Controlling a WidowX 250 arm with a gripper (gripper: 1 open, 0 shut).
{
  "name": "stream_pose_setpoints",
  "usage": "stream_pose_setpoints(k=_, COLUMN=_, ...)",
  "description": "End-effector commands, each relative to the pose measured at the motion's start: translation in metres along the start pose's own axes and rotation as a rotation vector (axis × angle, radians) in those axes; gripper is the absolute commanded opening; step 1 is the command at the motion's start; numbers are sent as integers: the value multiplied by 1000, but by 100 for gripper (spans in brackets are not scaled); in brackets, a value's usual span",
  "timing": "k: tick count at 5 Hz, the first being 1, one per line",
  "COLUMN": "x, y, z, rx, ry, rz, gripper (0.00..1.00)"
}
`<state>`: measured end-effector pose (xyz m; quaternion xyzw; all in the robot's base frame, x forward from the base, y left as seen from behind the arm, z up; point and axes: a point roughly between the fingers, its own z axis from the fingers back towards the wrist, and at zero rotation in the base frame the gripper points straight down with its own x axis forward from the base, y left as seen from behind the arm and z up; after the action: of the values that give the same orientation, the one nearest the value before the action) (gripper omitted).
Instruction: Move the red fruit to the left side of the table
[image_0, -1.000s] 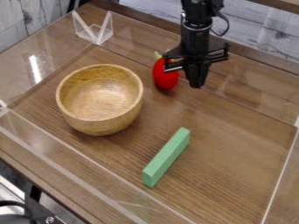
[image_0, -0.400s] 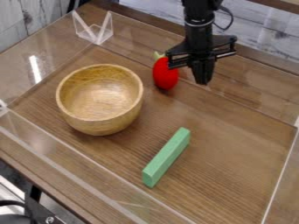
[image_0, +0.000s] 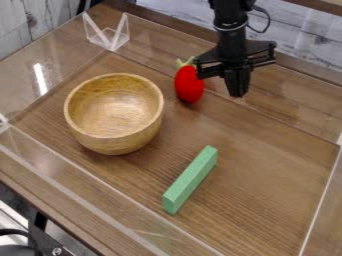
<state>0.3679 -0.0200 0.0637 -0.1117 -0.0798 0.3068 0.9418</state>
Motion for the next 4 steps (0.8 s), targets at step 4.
stream_pose_setpoints(k=4, x=37, y=31, z=84, rx=-86, ry=-141, rz=119, gripper=0)
